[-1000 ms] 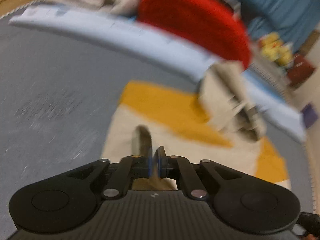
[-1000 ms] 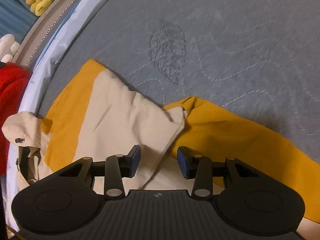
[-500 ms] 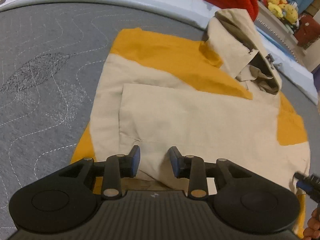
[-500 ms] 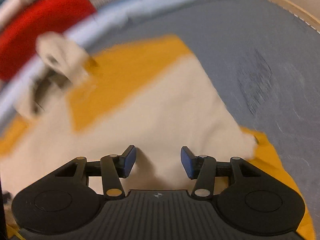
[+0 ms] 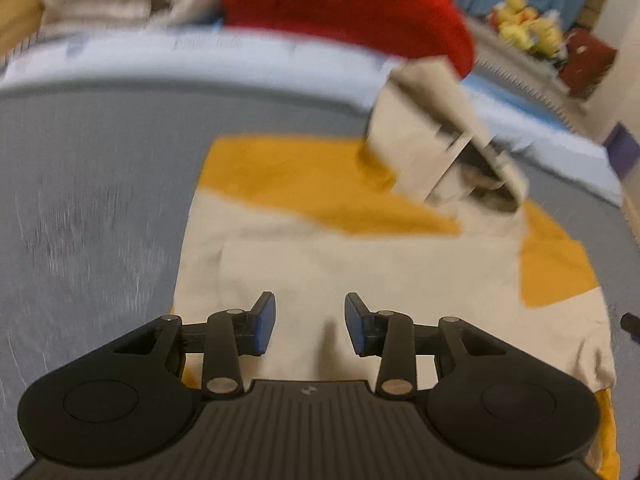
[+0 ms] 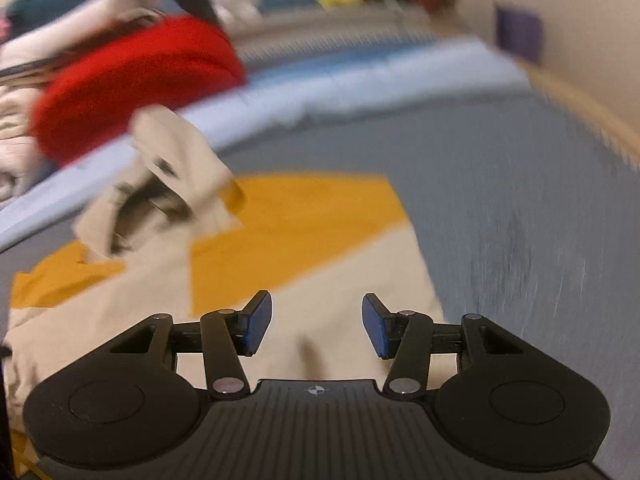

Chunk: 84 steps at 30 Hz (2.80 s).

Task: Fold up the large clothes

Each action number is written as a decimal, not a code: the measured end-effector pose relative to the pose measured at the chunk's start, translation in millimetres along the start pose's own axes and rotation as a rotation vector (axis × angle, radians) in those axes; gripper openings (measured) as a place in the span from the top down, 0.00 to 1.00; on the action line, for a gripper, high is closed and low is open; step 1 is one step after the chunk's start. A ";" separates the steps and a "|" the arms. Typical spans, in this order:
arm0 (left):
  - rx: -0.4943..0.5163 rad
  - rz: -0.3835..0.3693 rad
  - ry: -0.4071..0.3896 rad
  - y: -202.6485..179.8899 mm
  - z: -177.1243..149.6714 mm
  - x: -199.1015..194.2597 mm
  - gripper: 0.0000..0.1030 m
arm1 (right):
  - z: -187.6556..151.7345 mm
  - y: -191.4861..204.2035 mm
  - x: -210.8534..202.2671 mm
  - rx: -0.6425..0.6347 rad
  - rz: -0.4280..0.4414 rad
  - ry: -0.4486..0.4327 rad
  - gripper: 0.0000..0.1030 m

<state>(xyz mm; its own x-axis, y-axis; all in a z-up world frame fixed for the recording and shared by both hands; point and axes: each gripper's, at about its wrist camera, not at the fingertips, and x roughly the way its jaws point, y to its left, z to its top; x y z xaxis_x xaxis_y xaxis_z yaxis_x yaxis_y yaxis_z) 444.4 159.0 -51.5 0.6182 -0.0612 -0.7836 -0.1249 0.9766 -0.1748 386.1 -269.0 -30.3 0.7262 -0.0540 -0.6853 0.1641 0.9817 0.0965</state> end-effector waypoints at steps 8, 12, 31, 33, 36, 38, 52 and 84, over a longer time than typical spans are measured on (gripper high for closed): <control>0.071 -0.047 -0.122 -35.8 -9.2 -22.0 0.59 | 6.3 -9.8 -28.7 -0.039 0.030 -0.086 0.49; 0.132 -0.072 -0.154 -51.2 -11.5 -27.2 0.80 | 8.4 -22.6 -36.5 -0.021 0.038 -0.107 0.50; 0.213 -0.115 -0.198 -167.3 215.6 123.8 0.87 | 41.1 -69.7 -26.1 0.088 0.063 -0.077 0.91; 0.200 -0.112 -0.198 -179.8 233.9 150.8 0.65 | 41.0 -71.8 -22.6 0.099 0.062 -0.064 0.91; 0.144 -0.093 -0.185 -190.7 253.5 187.8 0.34 | 40.0 -74.3 -18.0 0.099 0.059 -0.041 0.91; 0.135 -0.065 -0.186 -197.0 260.2 208.6 0.34 | 39.2 -74.7 -14.9 0.096 0.057 -0.032 0.91; 0.081 -0.137 -0.202 -200.4 196.6 93.4 0.99 | 42.6 -74.0 -17.4 0.132 0.106 -0.028 0.91; -0.503 -0.412 0.067 16.7 -10.5 72.6 0.53 | -25.3 -4.0 78.3 0.359 0.248 0.345 0.56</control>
<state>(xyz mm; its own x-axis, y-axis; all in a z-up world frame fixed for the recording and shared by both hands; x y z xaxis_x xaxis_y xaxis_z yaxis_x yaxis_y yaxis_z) 479.0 168.7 -117.6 0.6456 -0.4382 -0.6254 -0.2461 0.6558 -0.7137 425.4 -272.5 -102.6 0.5208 0.2928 -0.8019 0.2775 0.8302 0.4834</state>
